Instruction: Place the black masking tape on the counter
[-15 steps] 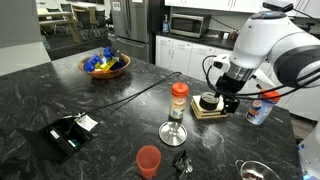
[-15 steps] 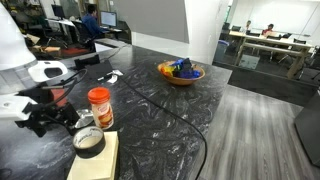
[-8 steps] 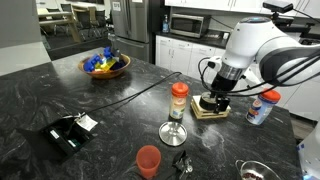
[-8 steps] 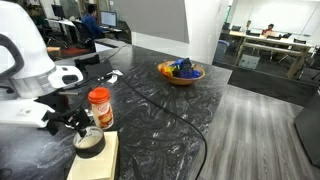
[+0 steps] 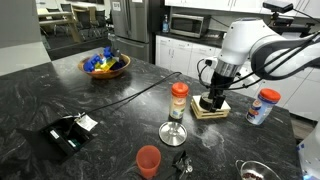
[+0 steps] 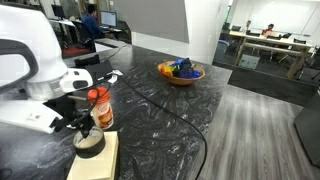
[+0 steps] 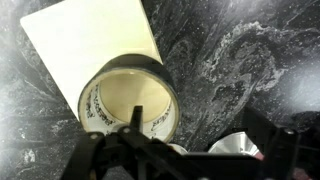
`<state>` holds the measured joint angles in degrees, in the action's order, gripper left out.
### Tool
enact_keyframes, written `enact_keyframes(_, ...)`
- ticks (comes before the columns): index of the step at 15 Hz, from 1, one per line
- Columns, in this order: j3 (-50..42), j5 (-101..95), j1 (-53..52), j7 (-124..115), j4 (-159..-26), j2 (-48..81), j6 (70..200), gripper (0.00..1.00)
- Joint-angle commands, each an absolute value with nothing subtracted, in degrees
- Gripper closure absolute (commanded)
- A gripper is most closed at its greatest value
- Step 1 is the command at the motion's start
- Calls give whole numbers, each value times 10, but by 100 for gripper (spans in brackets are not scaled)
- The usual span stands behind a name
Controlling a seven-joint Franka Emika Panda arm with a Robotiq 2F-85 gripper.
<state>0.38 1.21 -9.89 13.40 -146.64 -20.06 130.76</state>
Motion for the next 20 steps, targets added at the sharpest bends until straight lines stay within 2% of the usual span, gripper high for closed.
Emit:
enact_keyframes(1,7,21,-91,142,-1463,-192,1317,2)
enact_keyframes(3,13,7,-86,132,-1465,-191,1319,14)
enact_keyframes(5,21,-20,-80,117,-1466,-190,1324,34)
enact_keyframes(6,22,-29,-79,112,-1466,-189,1325,47)
enact_keyframes(13,33,-86,-69,74,-1468,-190,1336,95)
enact_keyframes(15,36,-95,-67,65,-1468,-194,1338,100)
enact_keyframes(20,50,-116,-67,34,-1468,-227,1330,98)
